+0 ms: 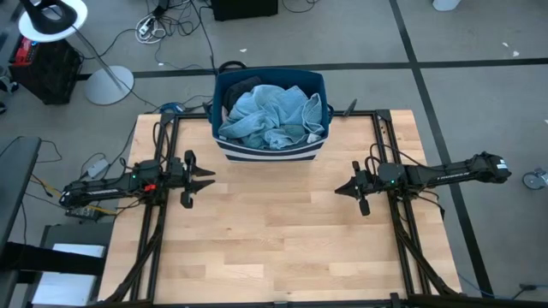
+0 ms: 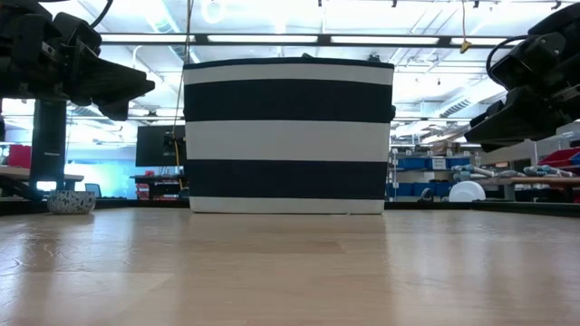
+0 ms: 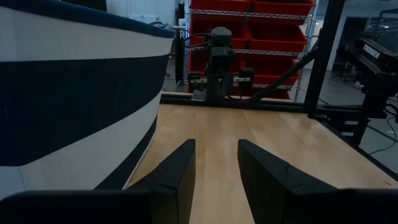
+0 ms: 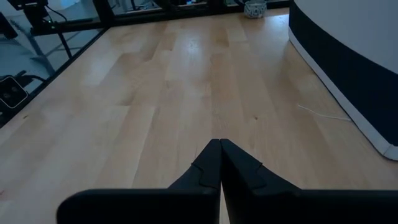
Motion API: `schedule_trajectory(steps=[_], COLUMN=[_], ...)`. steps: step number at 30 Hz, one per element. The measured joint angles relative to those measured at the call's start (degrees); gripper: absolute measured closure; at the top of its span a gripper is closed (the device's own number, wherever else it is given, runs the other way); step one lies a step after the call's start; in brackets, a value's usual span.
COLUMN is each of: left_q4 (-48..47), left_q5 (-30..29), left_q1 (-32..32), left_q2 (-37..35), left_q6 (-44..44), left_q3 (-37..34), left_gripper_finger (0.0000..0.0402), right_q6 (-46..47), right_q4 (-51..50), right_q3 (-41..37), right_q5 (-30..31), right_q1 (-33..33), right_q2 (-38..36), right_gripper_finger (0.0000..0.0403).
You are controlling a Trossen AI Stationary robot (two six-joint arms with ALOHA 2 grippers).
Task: Sort clothes
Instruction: Return to Home Position
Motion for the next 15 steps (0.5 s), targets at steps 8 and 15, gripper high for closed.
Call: schedule_trajectory(steps=[8,15], left_q4=[0.0,0.0], left_q5=[0.01,0.01], left_q1=[0.01,-0.01], left_q2=[0.0,0.0], left_q6=[0.0,-0.01], left_q3=[0.0,0.0], left_gripper_finger=[0.0275,0.0275], right_q6=[0.0,0.0], right_q4=[0.0,0.0], right_q3=[0.02,0.02], right_q5=[-0.01,-0.02], right_q1=[0.0,-0.01], right_q2=[0.0,0.0], right_gripper_finger=[0.0394,0.0397])
